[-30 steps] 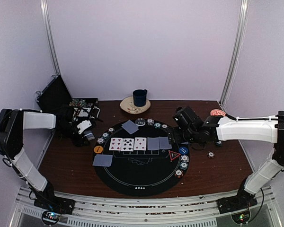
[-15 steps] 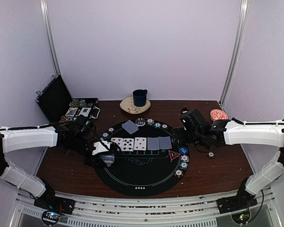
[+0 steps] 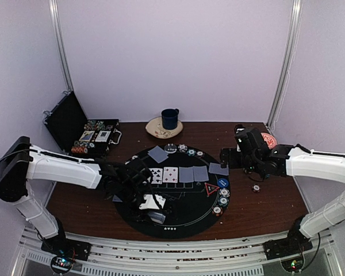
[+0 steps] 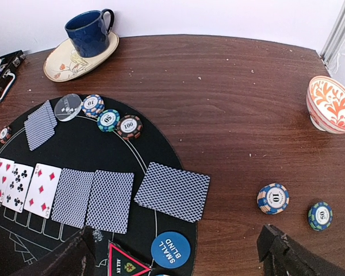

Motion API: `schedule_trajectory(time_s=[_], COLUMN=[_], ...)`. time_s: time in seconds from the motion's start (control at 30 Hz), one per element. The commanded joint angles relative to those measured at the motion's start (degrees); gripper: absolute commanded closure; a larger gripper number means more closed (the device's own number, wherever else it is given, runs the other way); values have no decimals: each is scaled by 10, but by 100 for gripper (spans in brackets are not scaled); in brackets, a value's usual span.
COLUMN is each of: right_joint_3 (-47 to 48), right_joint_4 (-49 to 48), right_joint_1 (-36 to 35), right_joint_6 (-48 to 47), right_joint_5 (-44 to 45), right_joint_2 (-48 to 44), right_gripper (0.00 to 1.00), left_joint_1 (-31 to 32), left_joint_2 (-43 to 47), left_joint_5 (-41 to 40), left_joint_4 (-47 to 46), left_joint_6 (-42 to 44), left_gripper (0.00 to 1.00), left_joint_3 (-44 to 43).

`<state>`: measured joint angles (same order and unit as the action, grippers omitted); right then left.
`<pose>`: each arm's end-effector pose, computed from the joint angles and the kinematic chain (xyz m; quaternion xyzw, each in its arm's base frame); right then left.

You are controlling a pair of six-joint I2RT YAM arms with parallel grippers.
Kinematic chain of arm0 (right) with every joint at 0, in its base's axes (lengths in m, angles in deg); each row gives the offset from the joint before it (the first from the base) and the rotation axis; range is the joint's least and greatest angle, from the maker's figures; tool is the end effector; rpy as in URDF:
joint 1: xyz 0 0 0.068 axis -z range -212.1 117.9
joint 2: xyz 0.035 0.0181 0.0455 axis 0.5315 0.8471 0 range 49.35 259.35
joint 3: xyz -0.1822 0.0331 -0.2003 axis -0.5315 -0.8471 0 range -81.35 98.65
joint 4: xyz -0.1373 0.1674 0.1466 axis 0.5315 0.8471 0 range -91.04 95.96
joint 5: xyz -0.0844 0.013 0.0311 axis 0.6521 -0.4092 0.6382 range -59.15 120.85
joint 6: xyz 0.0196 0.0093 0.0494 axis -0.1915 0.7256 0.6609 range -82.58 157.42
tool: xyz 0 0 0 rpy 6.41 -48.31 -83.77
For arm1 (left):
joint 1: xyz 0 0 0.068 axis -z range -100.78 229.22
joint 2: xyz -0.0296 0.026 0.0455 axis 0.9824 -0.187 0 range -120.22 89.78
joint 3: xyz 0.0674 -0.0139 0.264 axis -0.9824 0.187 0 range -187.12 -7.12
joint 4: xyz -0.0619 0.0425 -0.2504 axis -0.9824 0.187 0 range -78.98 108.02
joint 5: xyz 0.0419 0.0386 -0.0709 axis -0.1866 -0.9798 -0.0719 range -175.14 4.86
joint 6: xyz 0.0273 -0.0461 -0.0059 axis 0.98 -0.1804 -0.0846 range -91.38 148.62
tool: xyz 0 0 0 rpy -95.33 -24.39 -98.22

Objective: Distribute texas hold em gaming equipment
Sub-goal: Place the poker card on the poker table mat.

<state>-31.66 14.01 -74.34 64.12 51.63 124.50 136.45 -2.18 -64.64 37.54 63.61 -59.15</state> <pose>0.2164 0.1796 0.2478 -0.0460 0.8953 0.0980 0.4321 0.1509 -0.2576 0.1678 0.7194 0.6417 -0.2096 0.1635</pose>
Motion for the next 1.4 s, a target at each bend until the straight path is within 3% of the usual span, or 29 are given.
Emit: schedule_trajectory(time_s=[0.0,0.33,0.47,0.7,0.93,1.17,1.37], right_joint_3=[-13,-18,-19,-19,-20,-17,19], right_joint_4=[-9,-12,-12,-13,-13,-19,15], right_joint_1=[12,18,19,19,19,19,19], right_joint_6=[-6,-6,-7,-6,-6,0,18], right_joint_5=[-2,-6,-4,-7,-9,-14,0], right_joint_2=[-20,-27,-31,-31,-31,-31,-21], right_gripper=[0,0,0,0,0,0,0], left_joint_1=[13,28,30,30,30,23,-48], left_joint_2=[-46,-118,-132,-133,-106,-10,115], left_joint_5=[21,25,29,23,25,0,-23], left_joint_4=[-38,-65,-63,-61,-45,-15,-8], left_joint_6=[-3,-17,-14,-9,-5,-16,-50], left_gripper=[62,54,41,4,2,2,2], left_joint_3=[-47,-78,-79,-69,-71,-76,-80])
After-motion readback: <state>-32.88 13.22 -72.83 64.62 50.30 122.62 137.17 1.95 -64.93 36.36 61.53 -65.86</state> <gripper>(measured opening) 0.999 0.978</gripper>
